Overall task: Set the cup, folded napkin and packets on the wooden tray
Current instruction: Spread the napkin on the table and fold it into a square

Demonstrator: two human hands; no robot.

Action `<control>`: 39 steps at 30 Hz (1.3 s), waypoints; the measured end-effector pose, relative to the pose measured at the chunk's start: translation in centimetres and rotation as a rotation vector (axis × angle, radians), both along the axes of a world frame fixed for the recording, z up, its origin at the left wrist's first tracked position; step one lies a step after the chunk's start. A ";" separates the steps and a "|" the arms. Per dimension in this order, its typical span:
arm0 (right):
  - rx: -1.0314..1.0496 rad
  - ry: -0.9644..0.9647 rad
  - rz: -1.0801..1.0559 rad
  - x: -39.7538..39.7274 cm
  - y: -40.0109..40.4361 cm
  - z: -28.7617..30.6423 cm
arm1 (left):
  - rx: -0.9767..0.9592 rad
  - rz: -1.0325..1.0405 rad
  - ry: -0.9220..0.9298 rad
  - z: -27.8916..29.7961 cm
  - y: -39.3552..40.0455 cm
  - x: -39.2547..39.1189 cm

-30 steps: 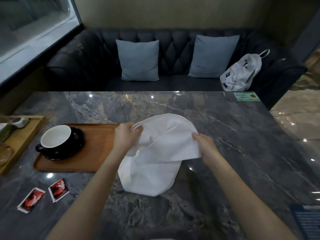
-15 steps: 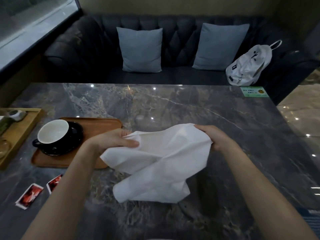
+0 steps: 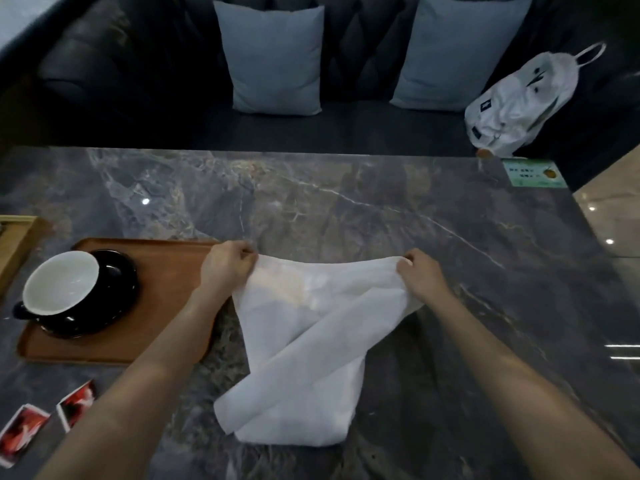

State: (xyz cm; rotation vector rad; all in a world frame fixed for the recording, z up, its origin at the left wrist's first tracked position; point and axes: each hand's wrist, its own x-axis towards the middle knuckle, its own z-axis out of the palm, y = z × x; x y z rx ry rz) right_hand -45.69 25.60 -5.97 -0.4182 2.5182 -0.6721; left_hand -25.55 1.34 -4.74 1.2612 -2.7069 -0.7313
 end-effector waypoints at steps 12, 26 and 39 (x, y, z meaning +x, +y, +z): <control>0.050 0.294 0.021 -0.6 -1.0 -3.5 | -0.167 0.141 -0.076 -4.6 -0.9 -2.3; 0.237 0.220 0.326 9.4 -7.0 -0.9 | -0.052 -0.028 -0.268 -4.5 11.8 -3.5; 0.347 0.183 0.422 10.1 -2.7 -4.6 | 0.154 -0.181 -0.402 -6.0 9.9 -1.1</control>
